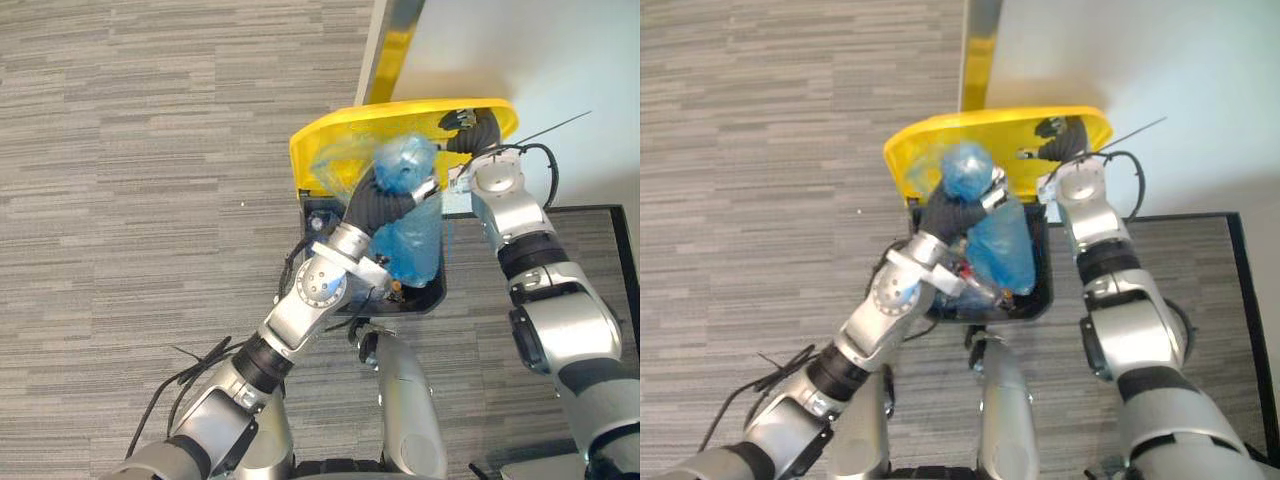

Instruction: Gather rubbish on tea table into small bin, then transfer packed bag to large trash can.

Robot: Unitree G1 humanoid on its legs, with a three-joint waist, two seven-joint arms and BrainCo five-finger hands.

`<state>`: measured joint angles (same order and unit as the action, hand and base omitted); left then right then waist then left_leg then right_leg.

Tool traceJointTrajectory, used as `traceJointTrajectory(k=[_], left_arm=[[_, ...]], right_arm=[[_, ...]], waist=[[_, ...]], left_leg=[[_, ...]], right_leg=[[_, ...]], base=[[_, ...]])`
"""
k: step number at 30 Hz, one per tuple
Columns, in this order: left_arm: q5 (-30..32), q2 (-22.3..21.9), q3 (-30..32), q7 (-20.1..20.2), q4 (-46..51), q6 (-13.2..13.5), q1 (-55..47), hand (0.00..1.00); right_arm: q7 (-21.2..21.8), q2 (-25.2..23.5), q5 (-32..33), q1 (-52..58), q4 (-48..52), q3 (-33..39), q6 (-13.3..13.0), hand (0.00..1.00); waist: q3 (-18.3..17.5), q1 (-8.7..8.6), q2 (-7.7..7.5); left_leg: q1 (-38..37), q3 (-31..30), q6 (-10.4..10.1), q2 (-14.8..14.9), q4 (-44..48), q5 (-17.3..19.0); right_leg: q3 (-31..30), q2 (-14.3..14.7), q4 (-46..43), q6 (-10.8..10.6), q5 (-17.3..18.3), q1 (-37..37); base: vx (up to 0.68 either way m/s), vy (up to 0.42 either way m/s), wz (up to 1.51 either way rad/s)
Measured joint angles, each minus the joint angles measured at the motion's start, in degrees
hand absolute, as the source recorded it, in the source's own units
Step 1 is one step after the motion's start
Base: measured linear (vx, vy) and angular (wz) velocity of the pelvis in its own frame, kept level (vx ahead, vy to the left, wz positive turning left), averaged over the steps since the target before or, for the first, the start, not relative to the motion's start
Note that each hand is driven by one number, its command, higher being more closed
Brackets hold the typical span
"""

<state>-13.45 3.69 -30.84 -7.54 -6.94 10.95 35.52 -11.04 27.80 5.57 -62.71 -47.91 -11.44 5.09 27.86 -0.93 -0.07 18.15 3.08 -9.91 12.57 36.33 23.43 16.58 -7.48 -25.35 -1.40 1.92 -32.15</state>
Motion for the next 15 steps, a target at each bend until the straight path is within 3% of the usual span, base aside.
traceJointTrajectory(k=[8, 11, 12, 15], left_arm=[[8.03, -0.18, -2.18, 0.53, -17.46, -2.82, 7.23, 1.0], [12.49, -0.44, -2.17, 1.3, -24.19, -4.06, 9.13, 1.0], [13.6, -0.44, -2.09, 1.36, -26.03, -4.42, 9.33, 0.0], [17.36, -0.48, -1.57, 1.46, -28.65, -5.43, 9.36, 0.0]], right_arm=[[-0.02, -0.04, -0.11, 3.63, 10.02, 1.96, -0.32, 0.0], [-0.28, -0.96, -0.83, 5.29, 13.33, 1.98, -0.68, 0.0], [-0.46, -1.37, -1.0, 5.36, 13.65, 1.99, -1.23, 0.0], [-0.93, -2.61, -1.06, 5.45, 16.17, 2.0, -1.92, 0.0]], waist=[[0.71, -0.12, -0.72], [1.3, -0.56, -1.75], [1.49, -0.69, -2.11], [1.57, -0.92, -2.24]], left_leg=[[1.93, 1.47, -0.06, 0.88, 0.15, -0.02], [2.04, 1.9, -0.08, 1.39, 0.31, 0.02], [2.21, 2.27, -0.07, 1.66, 0.45, 0.11], [3.78, 2.72, -0.1, 2.01, 1.23, 0.33]], right_leg=[[-0.95, 0.94, 1.56, 0.12, -1.38, -2.07], [-1.05, 1.37, 1.56, 0.14, -1.44, -2.36], [-1.06, 1.48, 1.6, 0.13, -1.44, -2.58], [-1.05, 1.64, 1.59, 0.18, -1.56, -3.96]], base=[[0.01, 0.002, -0.09], [0.02, -0.001, -0.07], [0.01, -0.013, -0.08], [0.0, -0.006, -0.06]])
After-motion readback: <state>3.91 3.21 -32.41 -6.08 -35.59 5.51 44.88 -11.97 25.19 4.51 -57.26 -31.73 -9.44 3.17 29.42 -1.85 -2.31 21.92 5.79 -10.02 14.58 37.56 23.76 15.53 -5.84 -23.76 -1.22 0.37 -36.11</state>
